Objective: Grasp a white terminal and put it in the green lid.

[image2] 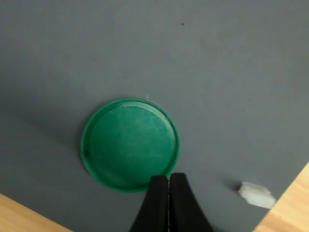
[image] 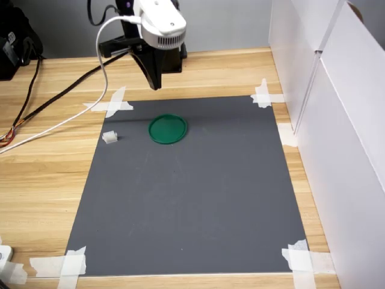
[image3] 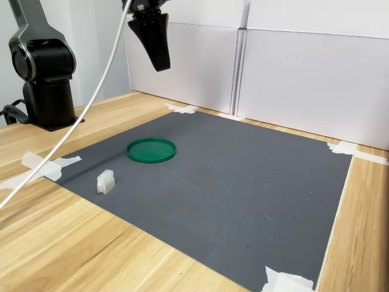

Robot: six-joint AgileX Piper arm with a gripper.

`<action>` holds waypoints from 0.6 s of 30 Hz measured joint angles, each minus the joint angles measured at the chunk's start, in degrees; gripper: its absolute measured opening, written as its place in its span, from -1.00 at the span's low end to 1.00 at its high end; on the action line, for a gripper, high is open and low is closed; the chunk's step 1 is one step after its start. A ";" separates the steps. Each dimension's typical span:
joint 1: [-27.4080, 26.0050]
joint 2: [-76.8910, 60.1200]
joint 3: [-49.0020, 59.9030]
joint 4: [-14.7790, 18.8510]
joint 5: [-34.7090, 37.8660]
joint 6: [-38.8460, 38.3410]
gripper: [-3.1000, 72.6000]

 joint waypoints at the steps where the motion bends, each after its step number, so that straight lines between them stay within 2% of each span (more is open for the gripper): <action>1: 0.00 0.67 -0.76 -0.29 0.74 -1.08 -0.97; 5: -1.74 2.72 -2.84 0.31 2.94 -4.73 -0.97; 12: -11.32 5.54 -3.29 2.27 3.25 -15.18 -0.94; 15: -14.34 6.78 -3.29 1.93 2.95 -17.18 -0.81; 18: -16.22 7.94 -3.29 0.42 2.95 -18.03 -0.58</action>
